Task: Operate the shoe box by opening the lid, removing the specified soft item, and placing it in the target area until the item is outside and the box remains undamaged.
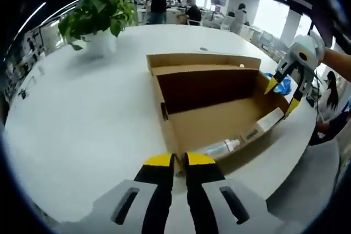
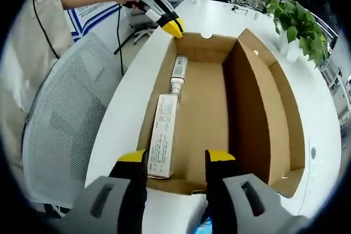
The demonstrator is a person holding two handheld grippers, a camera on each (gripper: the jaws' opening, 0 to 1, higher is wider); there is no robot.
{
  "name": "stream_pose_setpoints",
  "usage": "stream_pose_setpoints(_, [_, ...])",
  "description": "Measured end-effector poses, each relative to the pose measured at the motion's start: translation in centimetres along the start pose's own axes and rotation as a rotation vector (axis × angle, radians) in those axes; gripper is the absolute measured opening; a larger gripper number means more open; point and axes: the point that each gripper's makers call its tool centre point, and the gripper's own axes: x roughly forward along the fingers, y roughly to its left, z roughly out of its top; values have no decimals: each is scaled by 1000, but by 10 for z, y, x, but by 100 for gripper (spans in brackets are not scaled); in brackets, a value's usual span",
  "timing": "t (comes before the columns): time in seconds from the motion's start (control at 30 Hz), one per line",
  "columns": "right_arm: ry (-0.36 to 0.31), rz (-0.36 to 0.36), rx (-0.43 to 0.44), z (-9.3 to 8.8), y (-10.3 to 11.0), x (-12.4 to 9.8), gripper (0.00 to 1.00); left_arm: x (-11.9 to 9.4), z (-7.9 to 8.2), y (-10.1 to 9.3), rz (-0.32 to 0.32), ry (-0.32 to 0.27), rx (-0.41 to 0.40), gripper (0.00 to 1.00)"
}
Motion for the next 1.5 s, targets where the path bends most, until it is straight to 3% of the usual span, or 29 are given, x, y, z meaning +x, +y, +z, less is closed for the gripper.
stream_pose_setpoints(0.4, [7,-12,-1,-5,-10,0,36,2,0,0,-10,-8,-25,4])
stream_pose_setpoints(0.7, [-10,13,8,-3,2,4,31,2,-1,0,-11,-9,-29,4])
stream_pose_setpoints(1.1, [11,7,-7,-5,7,14,16,1,-3,-1,-9,-1,-38,4])
stream_pose_setpoints(1.5, [-7,-16,29,1,8,11,15,0,-4,-1,-2,-2,-36,4])
